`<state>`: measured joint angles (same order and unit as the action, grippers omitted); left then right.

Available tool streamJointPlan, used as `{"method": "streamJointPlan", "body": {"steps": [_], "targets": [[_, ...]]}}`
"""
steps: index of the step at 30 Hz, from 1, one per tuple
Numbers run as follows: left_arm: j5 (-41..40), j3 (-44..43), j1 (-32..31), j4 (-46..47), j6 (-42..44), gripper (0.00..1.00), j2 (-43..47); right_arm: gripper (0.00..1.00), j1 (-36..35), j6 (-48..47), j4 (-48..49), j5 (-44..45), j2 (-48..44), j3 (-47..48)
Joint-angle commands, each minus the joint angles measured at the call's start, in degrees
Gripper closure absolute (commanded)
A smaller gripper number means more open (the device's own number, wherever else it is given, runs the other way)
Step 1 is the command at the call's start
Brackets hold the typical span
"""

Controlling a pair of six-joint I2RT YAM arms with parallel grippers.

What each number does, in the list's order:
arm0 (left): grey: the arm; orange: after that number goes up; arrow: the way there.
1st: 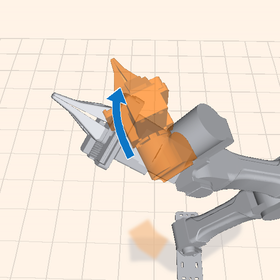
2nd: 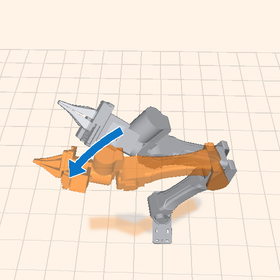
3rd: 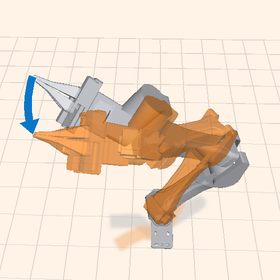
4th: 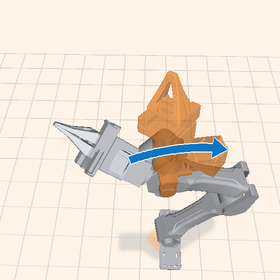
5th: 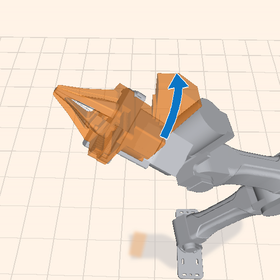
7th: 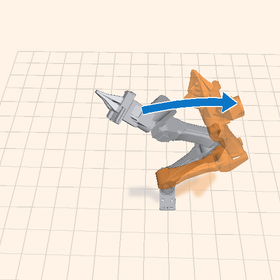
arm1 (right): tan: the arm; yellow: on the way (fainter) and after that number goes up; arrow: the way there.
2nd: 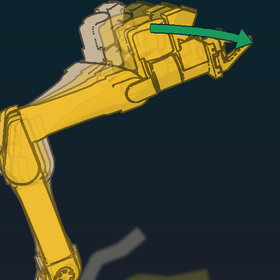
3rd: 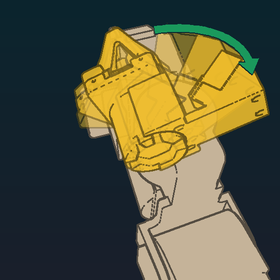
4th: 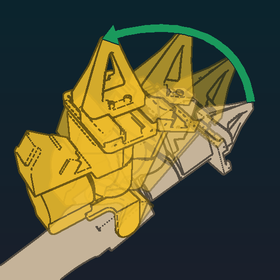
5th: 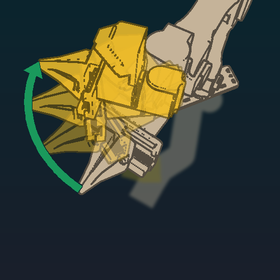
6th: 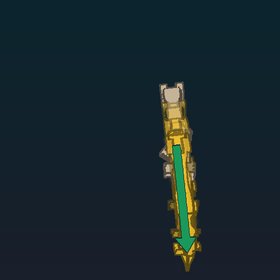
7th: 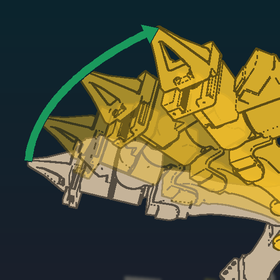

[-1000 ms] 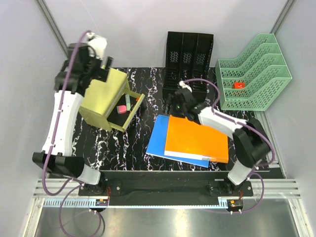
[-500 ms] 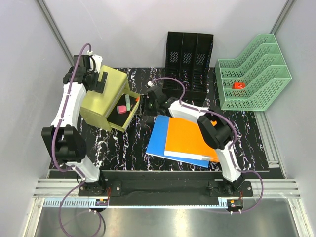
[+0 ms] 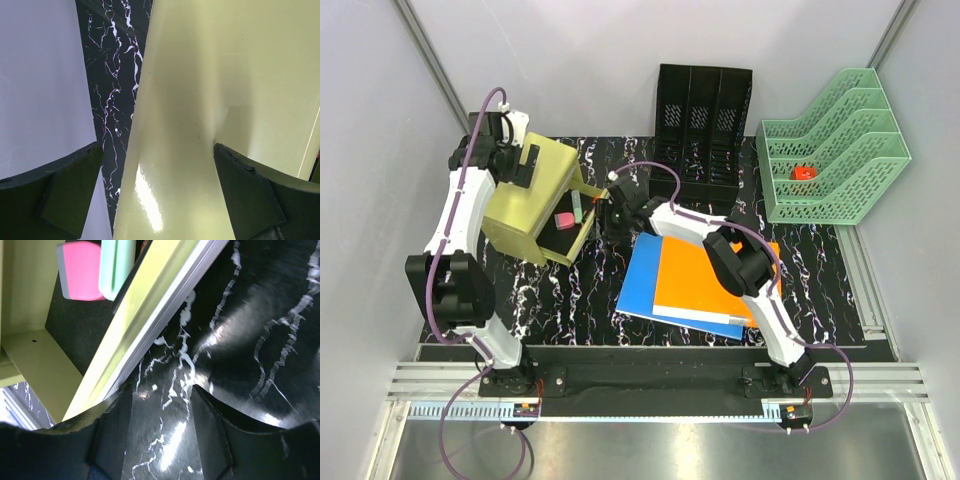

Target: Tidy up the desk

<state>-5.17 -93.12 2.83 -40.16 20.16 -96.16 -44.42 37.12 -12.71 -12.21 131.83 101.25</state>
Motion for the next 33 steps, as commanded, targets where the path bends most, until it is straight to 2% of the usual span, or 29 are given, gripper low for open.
{"method": "streamJointPlan", "body": {"steps": [1, 14, 19, 22, 27, 30, 31, 33], "targets": [[1.47, 2.85, 0.25, -1.59, 2.51, 0.01, -1.22, 0.41, -1.10, 0.58, 2.60, -3.96, 3.25, 7.98], [1.74, 4.44, 0.16, -2.46, 5.33, 0.01, 0.36, 0.42, -4.26, 8.66, 1.99, -14.51, 19.42, 32.75], [2.18, 3.91, 0.25, -2.99, 5.41, 0.01, 0.71, 0.42, -4.79, 10.86, 1.64, -16.44, 22.59, 36.82], [2.36, 3.48, 0.16, -3.43, 5.50, 0.01, 0.97, 0.42, -4.79, 10.25, 1.72, -16.01, 21.02, 34.81], [7.17, -1.42, 0.25, -7.20, 4.54, 0.01, 7.02, 0.40, -4.44, 5.25, 3.21, -12.50, 13.12, 21.82], [15.61, -9.76, -0.28, -17.02, 3.83, 0.01, 10.01, 0.35, -3.39, 2.08, 3.57, -9.07, 6.44, 13.47], [18.50, -11.28, -0.89, -23.49, 4.44, 0.01, 10.64, 0.34, -2.08, 1.73, 3.74, -8.11, 3.29, 11.44], [17.49, -11.04, -4.04, -29.94, 7.42, 0.01, 13.61, 0.33, -0.41, 0.76, 4.27, -7.40, 0.46, 6.08]]}}
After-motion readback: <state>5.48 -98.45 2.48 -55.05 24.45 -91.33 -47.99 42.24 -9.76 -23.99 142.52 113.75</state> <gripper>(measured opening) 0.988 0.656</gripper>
